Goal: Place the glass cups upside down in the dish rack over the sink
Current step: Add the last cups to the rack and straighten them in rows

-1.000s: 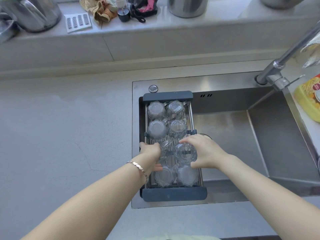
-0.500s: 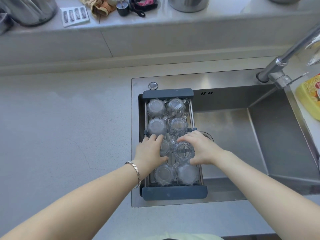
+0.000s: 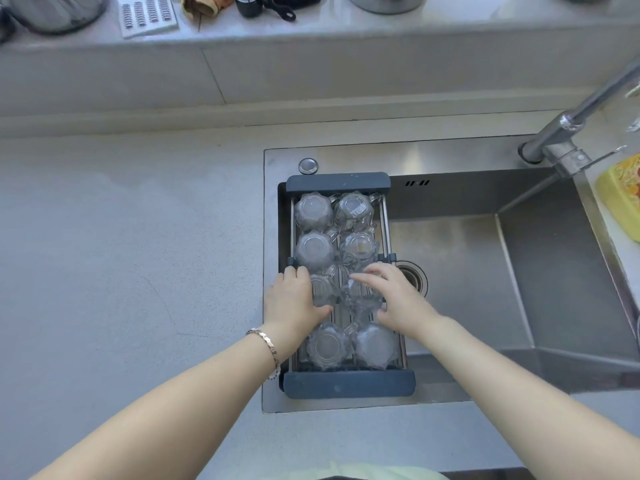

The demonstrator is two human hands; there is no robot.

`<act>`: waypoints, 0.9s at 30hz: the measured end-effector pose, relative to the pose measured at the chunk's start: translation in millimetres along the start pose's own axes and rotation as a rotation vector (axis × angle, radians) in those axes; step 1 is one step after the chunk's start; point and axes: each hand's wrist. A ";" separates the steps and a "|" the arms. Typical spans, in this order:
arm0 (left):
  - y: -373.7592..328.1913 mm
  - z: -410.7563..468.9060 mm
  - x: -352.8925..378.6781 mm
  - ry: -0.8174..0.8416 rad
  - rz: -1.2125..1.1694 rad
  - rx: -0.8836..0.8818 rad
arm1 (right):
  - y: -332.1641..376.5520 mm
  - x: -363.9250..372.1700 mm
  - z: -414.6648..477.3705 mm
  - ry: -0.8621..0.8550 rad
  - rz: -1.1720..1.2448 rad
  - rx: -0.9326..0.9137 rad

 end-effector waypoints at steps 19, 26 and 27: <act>0.7 2.9 3.9 0.026 0.064 0.034 | 22.3 31.9 -2.4 -0.303 0.445 0.340; 3.5 -23.4 -0.6 -0.083 0.064 0.156 | 19.3 18.2 -37.4 -0.243 0.417 0.303; 5.5 -30.5 2.4 -0.069 0.031 0.228 | 18.5 20.7 -46.3 -0.261 0.404 0.313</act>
Point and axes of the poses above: each hand's wrist, its own z-axis towards the middle knuckle, its own x-axis out of the palm, y = z × x, and after that the axes turned 14 degrees about y, right-handed
